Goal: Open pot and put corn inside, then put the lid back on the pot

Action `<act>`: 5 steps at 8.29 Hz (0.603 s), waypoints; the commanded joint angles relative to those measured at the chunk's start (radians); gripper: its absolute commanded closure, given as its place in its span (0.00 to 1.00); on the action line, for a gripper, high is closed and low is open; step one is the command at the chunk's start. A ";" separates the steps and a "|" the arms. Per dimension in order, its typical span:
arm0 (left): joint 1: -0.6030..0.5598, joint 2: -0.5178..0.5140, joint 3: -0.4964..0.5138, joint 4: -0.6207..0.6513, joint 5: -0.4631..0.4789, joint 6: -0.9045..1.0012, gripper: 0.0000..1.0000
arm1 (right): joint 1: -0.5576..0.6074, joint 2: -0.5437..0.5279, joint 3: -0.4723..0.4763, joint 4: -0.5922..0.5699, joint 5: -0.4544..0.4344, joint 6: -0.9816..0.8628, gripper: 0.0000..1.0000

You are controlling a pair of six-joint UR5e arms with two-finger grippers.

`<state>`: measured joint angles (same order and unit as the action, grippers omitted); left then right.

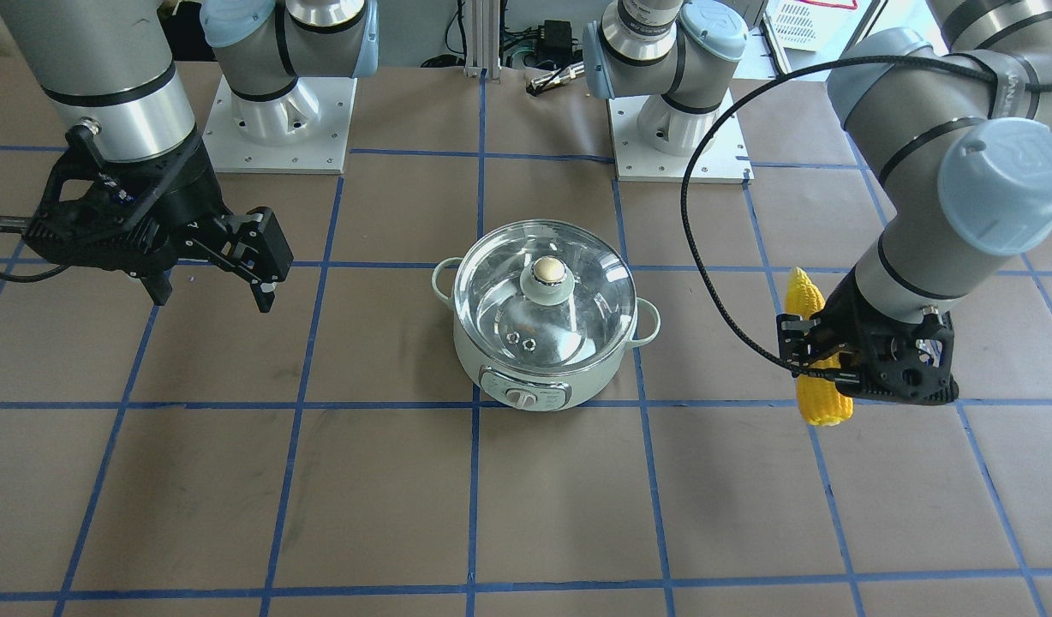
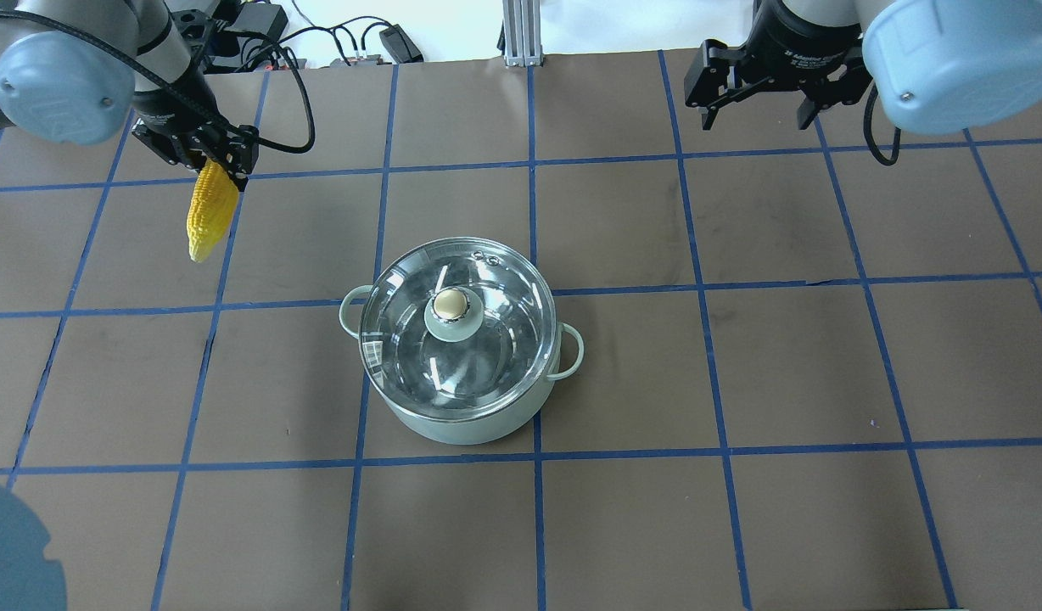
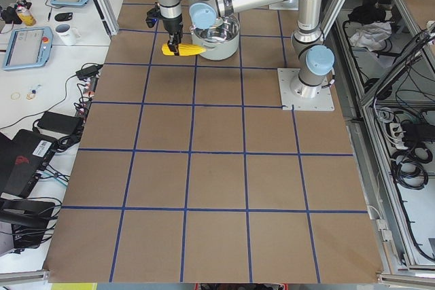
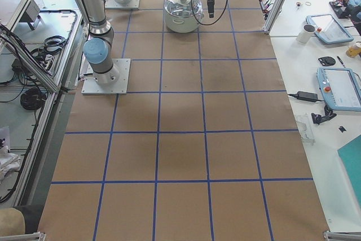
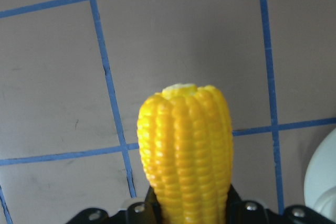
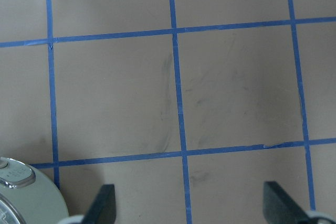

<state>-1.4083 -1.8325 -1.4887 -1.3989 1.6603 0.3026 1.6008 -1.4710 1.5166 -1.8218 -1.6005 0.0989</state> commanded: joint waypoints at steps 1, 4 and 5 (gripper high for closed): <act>-0.003 0.077 0.002 -0.107 -0.017 -0.039 1.00 | -0.001 0.009 0.010 -0.021 -0.071 -0.014 0.00; -0.009 0.116 0.004 -0.155 -0.042 -0.040 1.00 | 0.052 0.018 -0.003 0.030 -0.052 -0.057 0.00; -0.009 0.128 0.004 -0.155 -0.040 -0.040 1.00 | 0.136 0.023 -0.007 0.036 -0.064 -0.006 0.00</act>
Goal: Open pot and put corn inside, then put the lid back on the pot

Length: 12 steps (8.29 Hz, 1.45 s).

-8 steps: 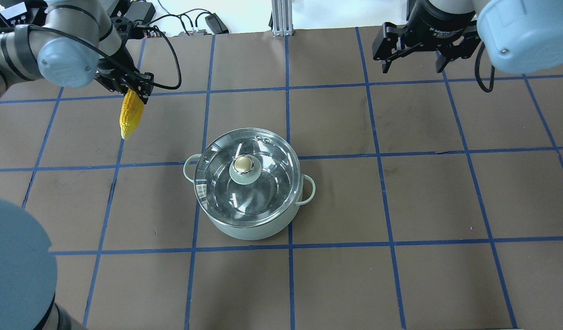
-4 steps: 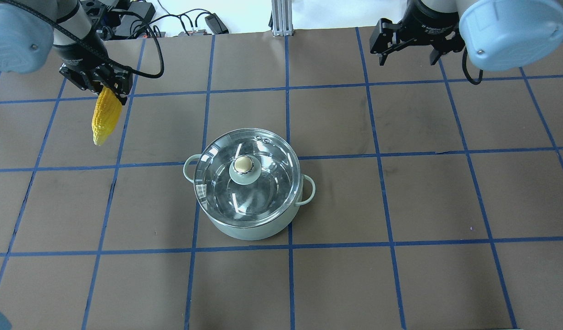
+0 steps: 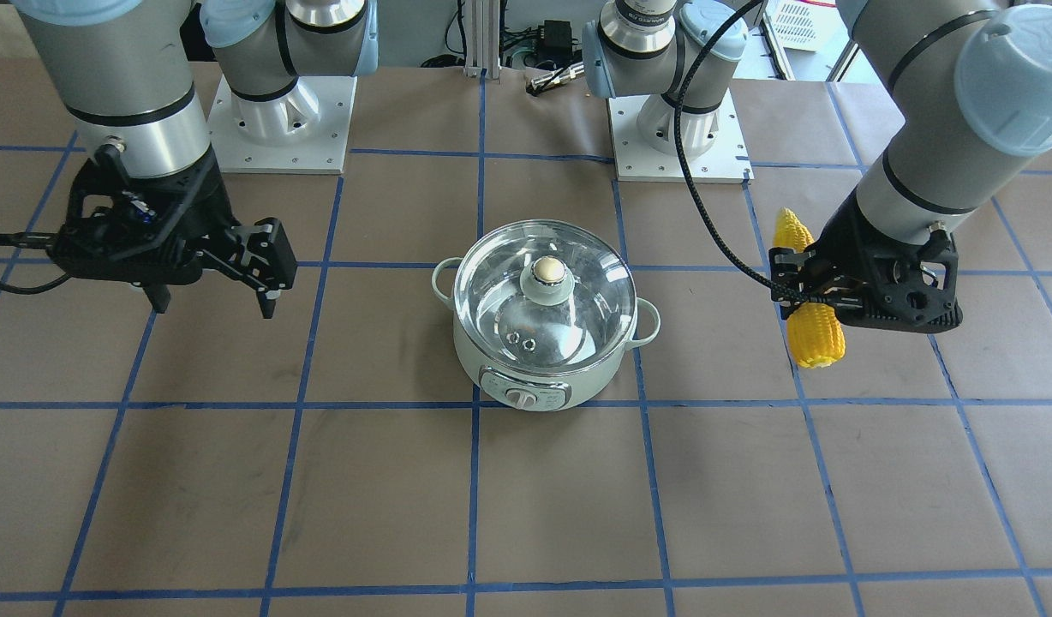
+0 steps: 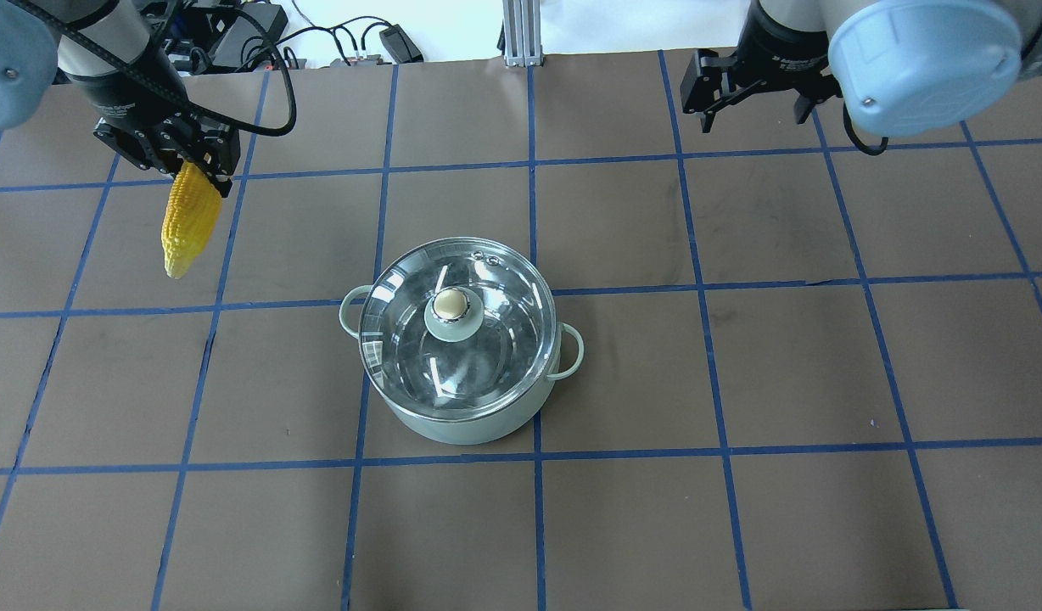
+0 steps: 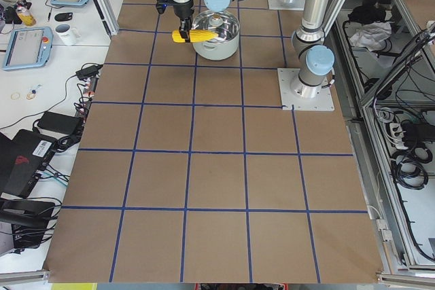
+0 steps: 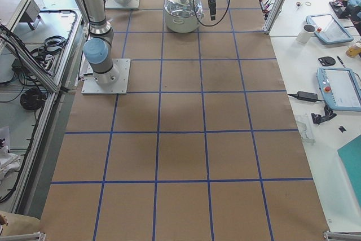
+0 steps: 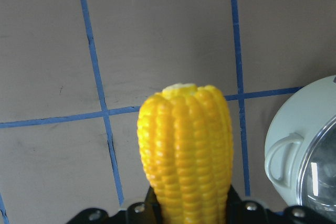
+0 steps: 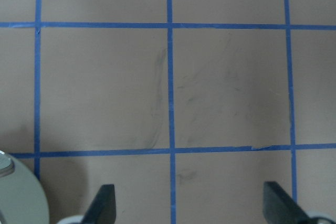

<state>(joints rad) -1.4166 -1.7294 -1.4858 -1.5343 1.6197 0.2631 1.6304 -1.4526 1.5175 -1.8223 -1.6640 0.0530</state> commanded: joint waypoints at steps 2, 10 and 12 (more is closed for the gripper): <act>-0.001 0.028 -0.001 -0.023 0.003 -0.001 1.00 | 0.227 0.047 -0.031 0.041 0.086 0.308 0.00; 0.001 0.019 -0.002 -0.043 0.000 0.002 1.00 | 0.480 0.242 -0.059 -0.121 0.076 0.594 0.00; 0.001 0.018 -0.002 -0.041 0.000 0.007 1.00 | 0.508 0.273 -0.042 -0.121 0.070 0.588 0.00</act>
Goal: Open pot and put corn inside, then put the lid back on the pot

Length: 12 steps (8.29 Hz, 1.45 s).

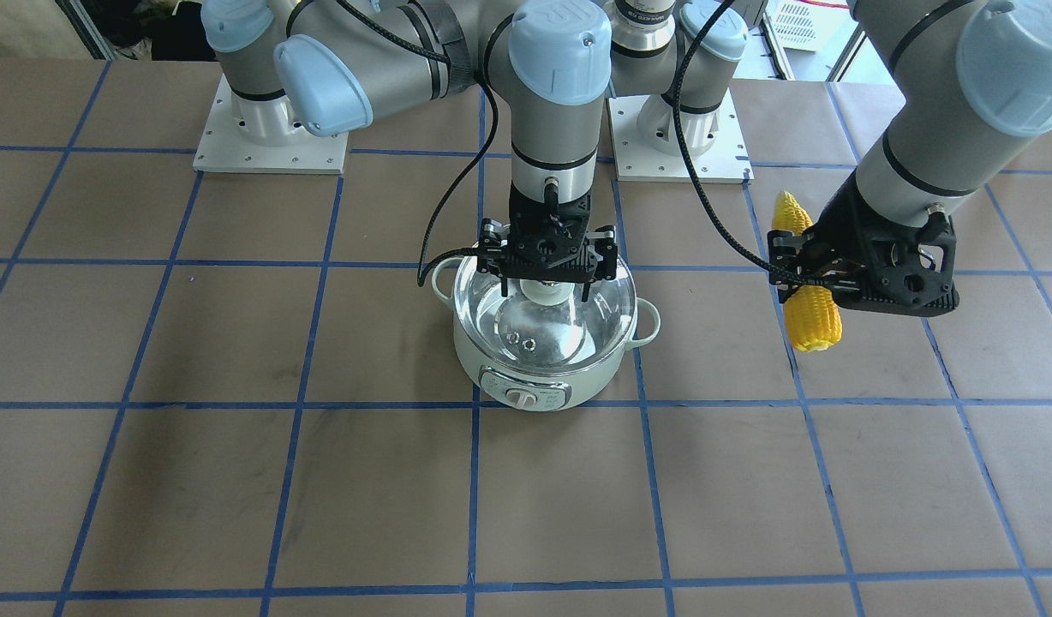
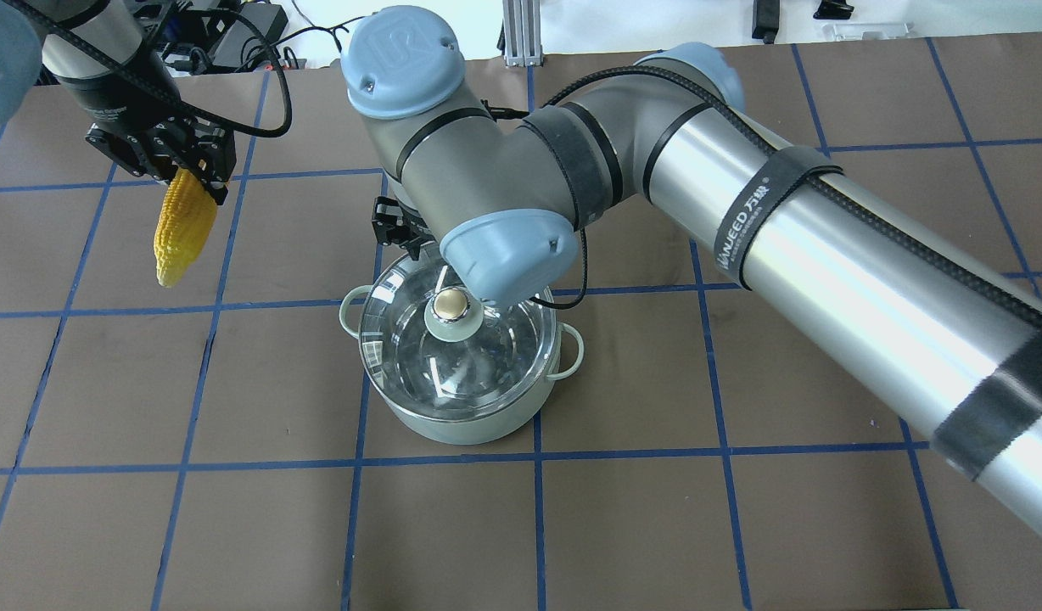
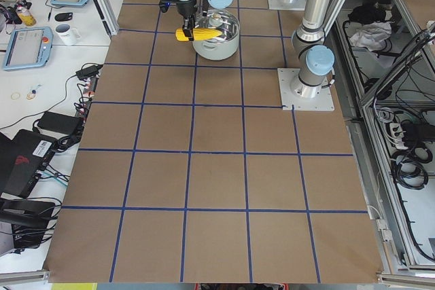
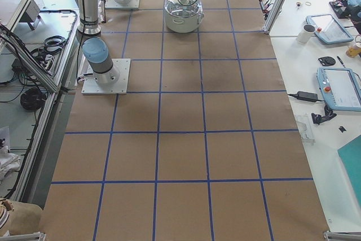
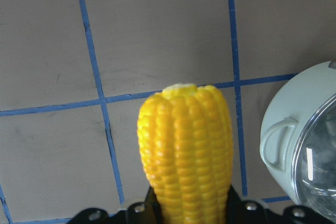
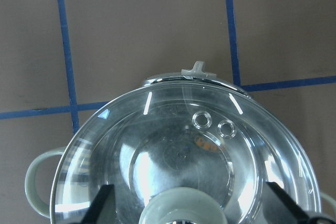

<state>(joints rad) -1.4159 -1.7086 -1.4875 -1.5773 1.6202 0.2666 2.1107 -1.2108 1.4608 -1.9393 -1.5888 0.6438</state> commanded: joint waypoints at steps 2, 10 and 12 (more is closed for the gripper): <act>0.000 -0.005 -0.003 0.019 -0.002 0.003 1.00 | 0.028 0.033 0.018 0.002 -0.005 -0.019 0.08; 0.000 -0.008 -0.008 0.020 -0.002 0.000 1.00 | 0.035 0.019 0.019 0.100 0.021 -0.004 0.27; 0.000 -0.008 -0.010 0.020 -0.002 -0.001 1.00 | 0.035 0.019 0.018 0.099 0.029 0.002 0.36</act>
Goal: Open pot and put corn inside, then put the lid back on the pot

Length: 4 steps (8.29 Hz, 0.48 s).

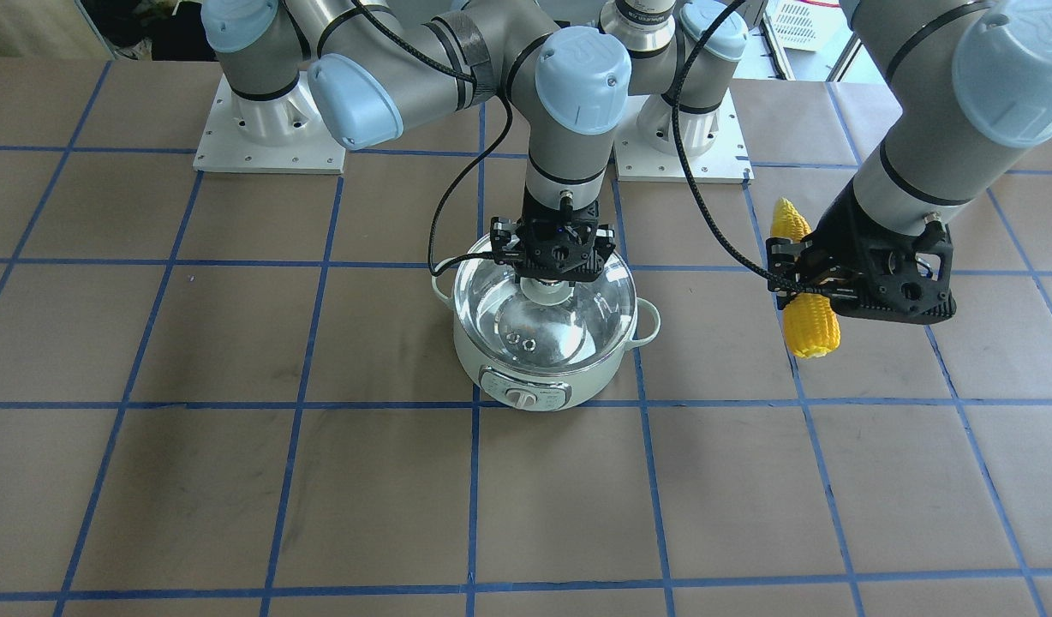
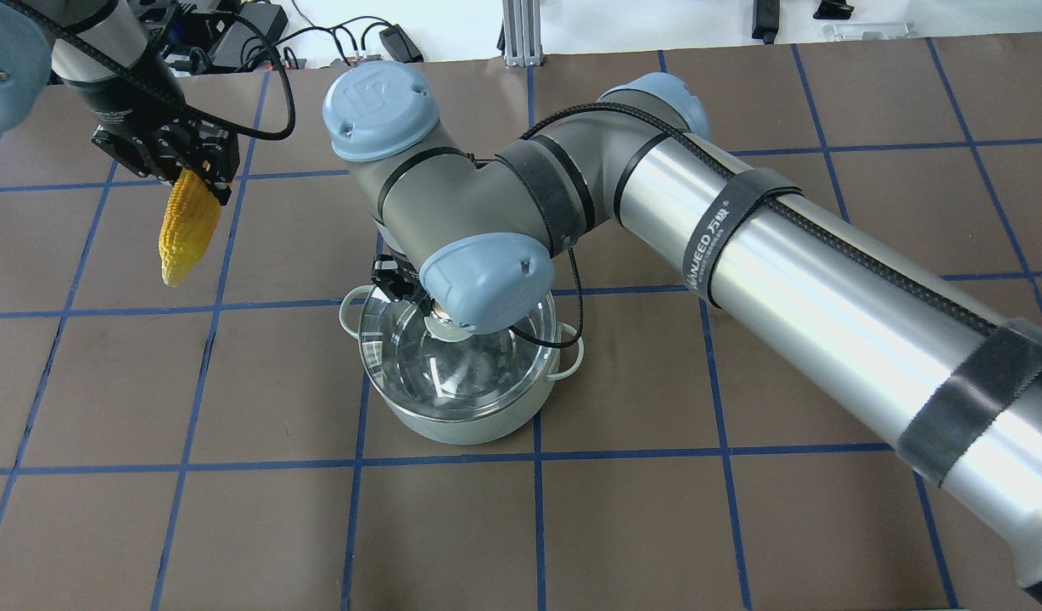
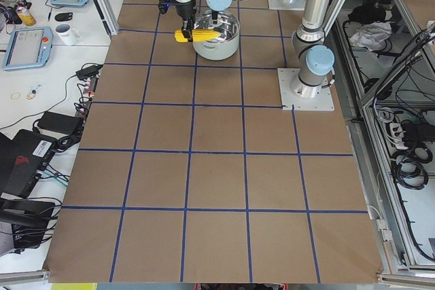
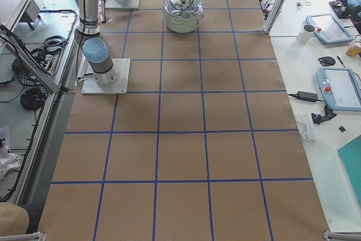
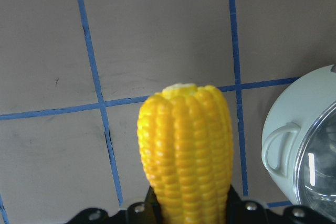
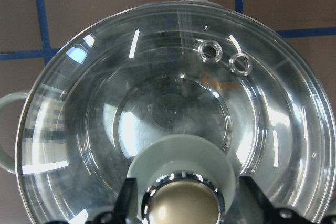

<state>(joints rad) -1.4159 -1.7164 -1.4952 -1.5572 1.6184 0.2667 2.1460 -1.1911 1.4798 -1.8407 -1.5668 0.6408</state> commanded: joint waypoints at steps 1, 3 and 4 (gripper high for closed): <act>0.000 0.000 -0.002 0.000 0.000 -0.003 1.00 | 0.000 -0.001 -0.003 -0.002 0.008 0.008 0.38; 0.000 -0.003 -0.002 -0.001 0.000 -0.003 1.00 | 0.000 -0.001 -0.003 -0.003 0.023 0.013 0.48; 0.000 -0.005 -0.002 -0.001 0.003 -0.001 1.00 | 0.000 -0.001 -0.003 -0.002 0.025 0.017 0.50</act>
<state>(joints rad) -1.4159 -1.7188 -1.4971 -1.5576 1.6185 0.2641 2.1460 -1.1919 1.4774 -1.8427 -1.5501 0.6516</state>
